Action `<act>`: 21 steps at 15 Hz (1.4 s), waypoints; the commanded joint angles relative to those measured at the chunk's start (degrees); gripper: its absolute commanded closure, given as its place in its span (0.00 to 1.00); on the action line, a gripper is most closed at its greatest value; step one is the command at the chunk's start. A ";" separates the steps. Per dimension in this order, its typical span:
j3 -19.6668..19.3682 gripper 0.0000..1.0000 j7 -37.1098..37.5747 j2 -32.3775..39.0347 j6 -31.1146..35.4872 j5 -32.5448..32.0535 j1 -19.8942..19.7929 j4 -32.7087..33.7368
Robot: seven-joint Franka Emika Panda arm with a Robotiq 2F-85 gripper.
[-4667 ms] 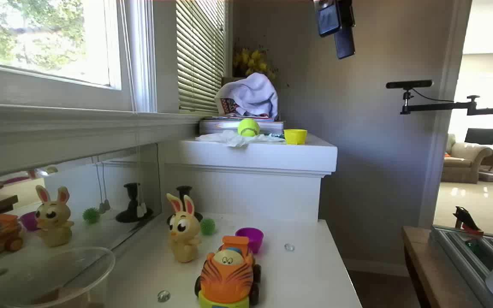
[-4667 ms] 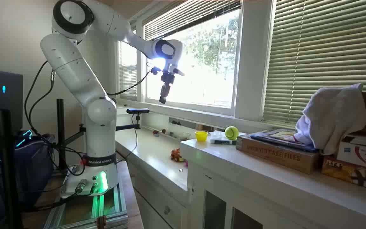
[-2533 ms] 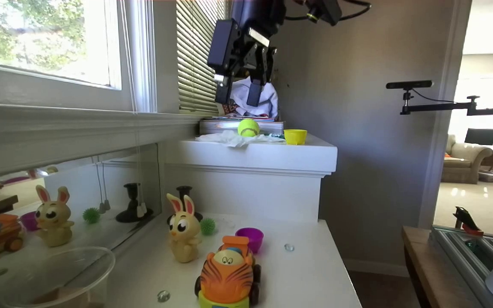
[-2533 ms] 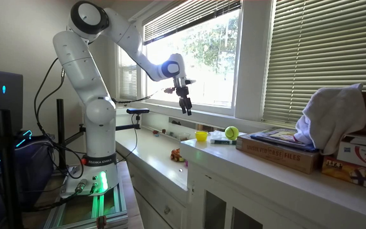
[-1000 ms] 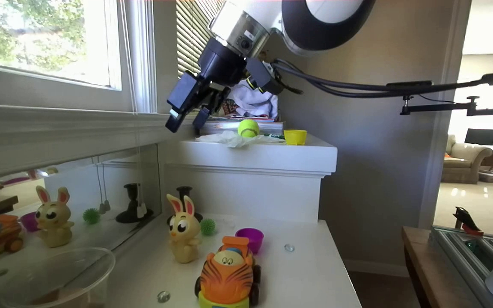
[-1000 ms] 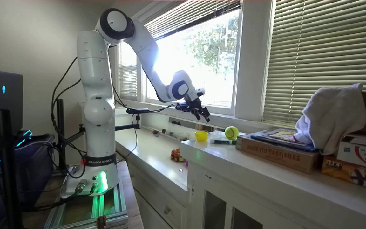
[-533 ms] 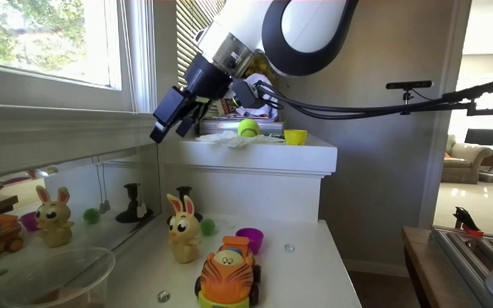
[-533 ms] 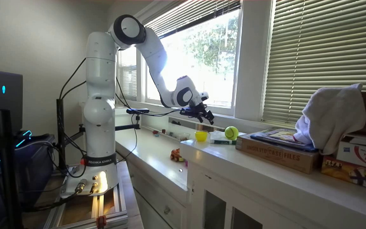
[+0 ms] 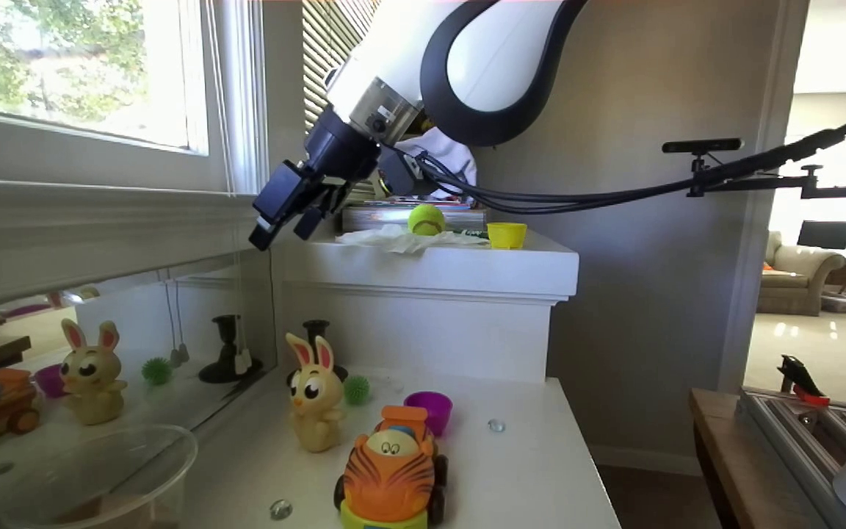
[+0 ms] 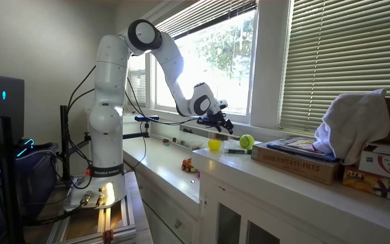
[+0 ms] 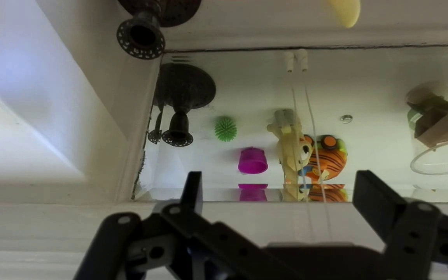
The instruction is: Close the blinds of the window
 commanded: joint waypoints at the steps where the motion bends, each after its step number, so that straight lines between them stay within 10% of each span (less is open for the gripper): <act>1: -0.53 0.00 0.39 3.13 1.35 -0.94 1.73 2.44; 15: -9.89 0.03 0.70 8.81 3.24 -0.70 12.61 7.12; 21: -14.48 0.53 0.48 10.54 5.09 -0.01 17.47 8.11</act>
